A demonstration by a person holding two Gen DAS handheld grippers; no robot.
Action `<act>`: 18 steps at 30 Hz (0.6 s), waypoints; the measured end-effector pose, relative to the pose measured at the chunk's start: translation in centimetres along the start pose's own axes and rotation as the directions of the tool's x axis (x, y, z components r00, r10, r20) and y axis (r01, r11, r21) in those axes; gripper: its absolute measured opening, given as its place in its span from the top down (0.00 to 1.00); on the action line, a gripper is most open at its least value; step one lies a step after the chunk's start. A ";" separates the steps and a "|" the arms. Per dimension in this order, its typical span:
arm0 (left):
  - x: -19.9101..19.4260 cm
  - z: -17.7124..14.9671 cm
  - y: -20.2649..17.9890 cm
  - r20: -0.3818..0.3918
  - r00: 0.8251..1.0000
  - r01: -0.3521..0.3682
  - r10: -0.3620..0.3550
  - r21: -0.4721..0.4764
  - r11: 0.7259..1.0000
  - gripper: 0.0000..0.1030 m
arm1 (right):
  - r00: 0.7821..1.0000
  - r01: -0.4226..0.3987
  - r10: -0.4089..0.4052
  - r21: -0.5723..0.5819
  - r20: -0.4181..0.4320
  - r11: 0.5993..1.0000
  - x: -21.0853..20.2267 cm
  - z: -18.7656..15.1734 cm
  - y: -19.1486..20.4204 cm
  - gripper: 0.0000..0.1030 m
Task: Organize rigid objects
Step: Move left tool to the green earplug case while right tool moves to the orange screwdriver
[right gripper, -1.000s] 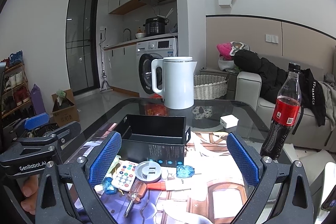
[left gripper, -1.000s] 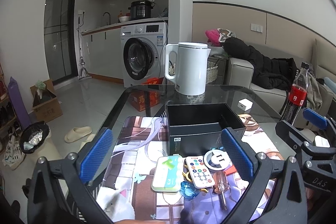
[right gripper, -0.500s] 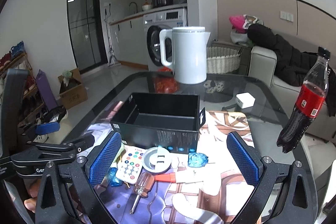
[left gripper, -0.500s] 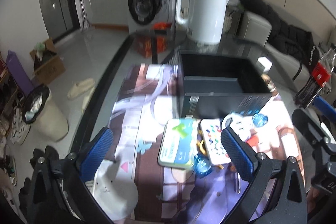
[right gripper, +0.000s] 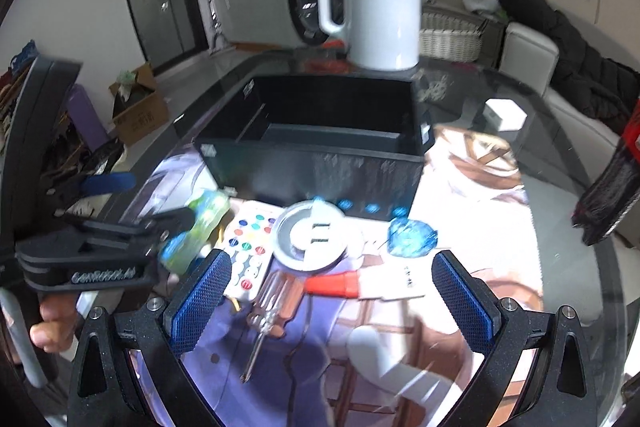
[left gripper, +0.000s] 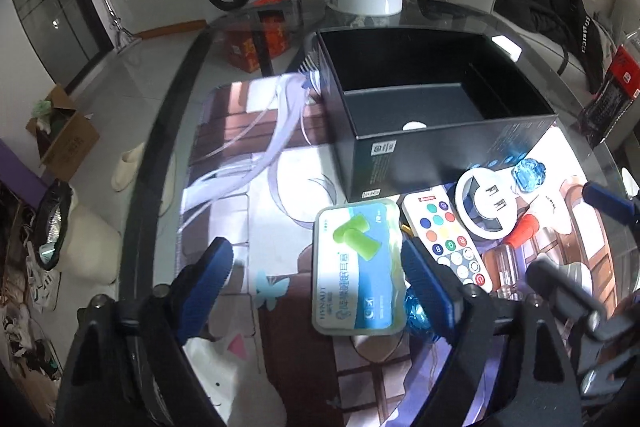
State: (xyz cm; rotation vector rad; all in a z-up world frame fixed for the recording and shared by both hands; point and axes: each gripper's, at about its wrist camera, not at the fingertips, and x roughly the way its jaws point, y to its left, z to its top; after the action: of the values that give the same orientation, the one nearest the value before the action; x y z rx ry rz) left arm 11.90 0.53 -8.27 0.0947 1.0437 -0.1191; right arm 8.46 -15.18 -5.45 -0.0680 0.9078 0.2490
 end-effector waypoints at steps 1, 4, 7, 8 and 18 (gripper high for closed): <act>0.3 0.0 -0.2 -0.010 1.000 0.011 -0.011 0.010 1.000 0.17 | 1.000 -0.019 0.019 -0.007 -0.024 1.000 0.6 -0.1 0.2 0.01; 0.7 0.0 -0.8 -0.020 1.000 0.024 -0.023 0.033 0.999 0.18 | 0.997 -0.046 0.045 -0.010 -0.060 0.999 1.4 -0.5 0.9 0.01; 1.4 -0.1 -0.6 -0.046 0.998 0.033 -0.032 0.025 0.999 0.18 | 0.995 -0.054 0.052 -0.026 -0.086 0.998 1.9 -0.7 1.3 0.16; 1.7 -0.2 -0.5 -0.053 0.998 0.034 -0.033 0.020 0.999 0.18 | 0.994 -0.059 0.056 -0.028 -0.097 0.998 2.1 -0.8 1.3 0.22; 2.2 -0.7 -0.9 -0.107 0.991 0.085 -0.079 0.050 0.995 0.48 | 0.971 -0.145 0.138 -0.024 -0.196 0.989 3.0 -2.2 1.8 0.58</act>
State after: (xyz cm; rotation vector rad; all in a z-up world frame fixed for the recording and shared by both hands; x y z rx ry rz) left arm 12.29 -0.38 -10.54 0.1087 1.1495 -0.2190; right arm 8.07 -13.25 -9.11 -0.0631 1.1038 0.3975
